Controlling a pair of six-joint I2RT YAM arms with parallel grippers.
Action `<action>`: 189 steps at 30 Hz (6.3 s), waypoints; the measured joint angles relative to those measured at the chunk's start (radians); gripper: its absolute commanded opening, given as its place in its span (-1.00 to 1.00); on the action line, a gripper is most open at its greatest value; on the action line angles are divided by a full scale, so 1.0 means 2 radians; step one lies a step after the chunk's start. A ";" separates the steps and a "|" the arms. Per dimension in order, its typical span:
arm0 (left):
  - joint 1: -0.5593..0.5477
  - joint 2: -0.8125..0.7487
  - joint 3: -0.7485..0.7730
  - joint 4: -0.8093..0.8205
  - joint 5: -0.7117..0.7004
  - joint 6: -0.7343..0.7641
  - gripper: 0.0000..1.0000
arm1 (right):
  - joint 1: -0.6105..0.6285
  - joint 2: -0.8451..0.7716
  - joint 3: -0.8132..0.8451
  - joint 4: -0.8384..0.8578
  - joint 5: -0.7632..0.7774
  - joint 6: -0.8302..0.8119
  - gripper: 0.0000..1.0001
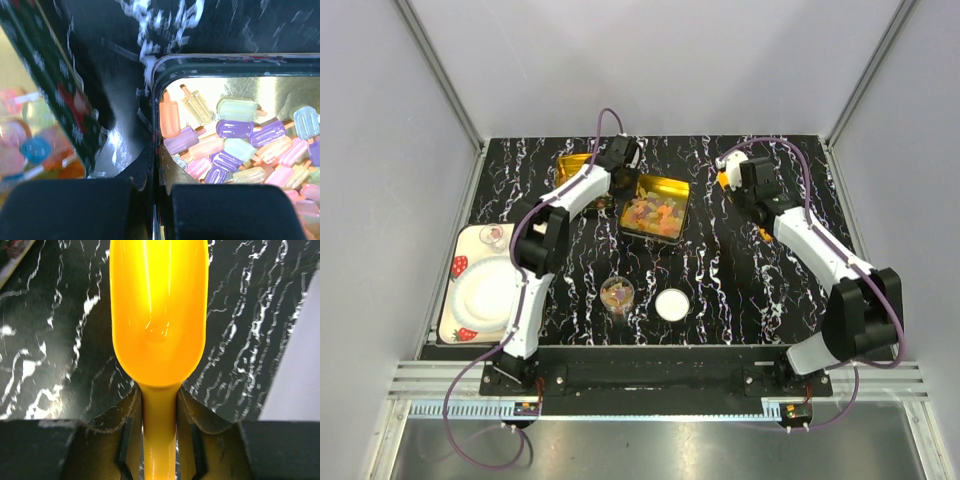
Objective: Pack the candies
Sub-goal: Place the spatula at the center of the board, then pick up the bottle lid at the center of the board.
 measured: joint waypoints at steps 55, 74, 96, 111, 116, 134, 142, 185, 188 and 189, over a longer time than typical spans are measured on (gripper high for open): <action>0.011 -0.081 -0.029 0.089 0.072 -0.070 0.78 | -0.040 0.305 0.187 0.015 -0.122 0.157 -0.32; -0.025 -0.358 -0.293 0.098 0.157 0.124 0.98 | -0.044 0.232 0.187 -0.071 -0.165 0.142 0.37; -0.324 -0.333 -0.414 0.068 0.123 0.395 0.32 | -0.076 -0.126 0.055 -0.149 -0.235 0.108 0.37; -0.344 -0.278 -0.446 0.106 0.101 0.399 -0.37 | -0.092 -0.163 0.037 -0.144 -0.267 0.104 0.36; -0.346 -0.273 -0.447 0.117 0.100 0.397 -1.00 | -0.095 -0.170 0.035 -0.141 -0.268 0.103 0.33; -0.237 -0.345 -0.383 0.034 0.270 0.400 -1.00 | -0.097 -0.226 -0.007 -0.141 -0.346 -0.039 0.32; -0.173 -0.361 -0.320 -0.037 0.418 0.409 -1.00 | -0.097 -0.286 -0.031 -0.160 -0.459 -0.150 0.34; -0.113 -0.268 -0.184 -0.217 0.718 0.450 -1.00 | 0.026 -0.179 -0.088 -0.134 -0.697 -0.354 -0.19; -0.113 -0.268 -0.184 -0.217 0.722 0.448 -1.00 | 0.031 -0.177 -0.088 -0.133 -0.697 -0.349 -0.43; -0.113 -0.268 -0.184 -0.218 0.722 0.447 -1.00 | 0.031 -0.176 -0.088 -0.133 -0.697 -0.350 -0.52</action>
